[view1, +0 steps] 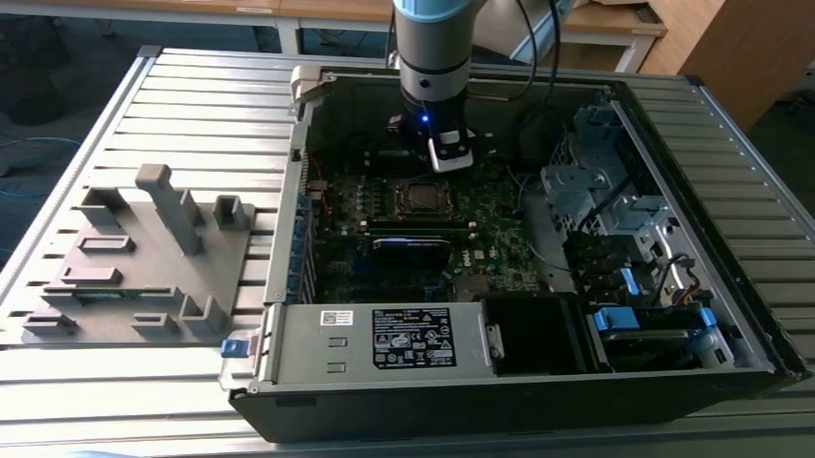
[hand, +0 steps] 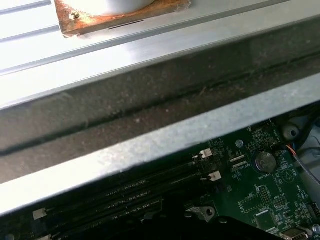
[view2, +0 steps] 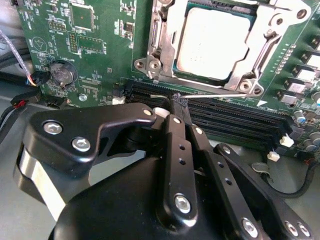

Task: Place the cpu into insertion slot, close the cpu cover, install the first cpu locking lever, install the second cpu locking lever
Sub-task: 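Install the first cpu locking lever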

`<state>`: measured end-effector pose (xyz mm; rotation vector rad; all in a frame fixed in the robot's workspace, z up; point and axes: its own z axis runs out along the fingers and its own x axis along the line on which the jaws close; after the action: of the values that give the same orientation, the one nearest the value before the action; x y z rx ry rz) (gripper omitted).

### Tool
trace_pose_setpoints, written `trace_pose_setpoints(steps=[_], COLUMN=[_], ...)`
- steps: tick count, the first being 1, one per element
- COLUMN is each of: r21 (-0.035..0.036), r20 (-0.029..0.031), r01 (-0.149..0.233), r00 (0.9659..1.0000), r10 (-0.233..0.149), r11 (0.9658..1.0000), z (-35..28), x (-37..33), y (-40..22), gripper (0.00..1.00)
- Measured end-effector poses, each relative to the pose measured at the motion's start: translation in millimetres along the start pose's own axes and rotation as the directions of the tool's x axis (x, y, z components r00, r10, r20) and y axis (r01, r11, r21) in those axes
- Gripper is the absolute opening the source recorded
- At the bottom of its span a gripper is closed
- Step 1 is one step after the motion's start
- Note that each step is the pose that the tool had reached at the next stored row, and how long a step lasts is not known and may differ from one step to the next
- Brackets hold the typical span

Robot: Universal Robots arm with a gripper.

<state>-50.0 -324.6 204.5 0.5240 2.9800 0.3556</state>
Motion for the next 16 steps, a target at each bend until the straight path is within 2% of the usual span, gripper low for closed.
trace_pose_setpoints(steps=[2, 3, 6, 7, 13, 16], r21=[-0.0008, -0.0020, -0.0072, -0.0083, -0.0087, -0.0096], r20=[0.0015, 0.0047, 0.0212, 0.0243, 0.0251, 0.0249], r01=[0.000, 0.001, 0.005, 0.006, 0.006, 0.005], r00=[1.0000, 1.0000, 0.9998, 0.9997, 0.9997, 0.9997], r10=[0.000, -0.001, -0.005, -0.006, -0.006, -0.005], r11=[1.0000, 1.0000, 1.0000, 0.9999, 0.9999, 0.9999], z=[0.2, 0.5, 2.2, 2.6, 2.9, 2.7], x=[0.4, 0.9, 2.7, 3.1, 3.4, 5.7], y=[-0.2, -0.5, -1.6, -1.9, -2.0, -2.3], gripper=[0.11, 0.11, 0.11, 0.11, 0.11, 0.11])
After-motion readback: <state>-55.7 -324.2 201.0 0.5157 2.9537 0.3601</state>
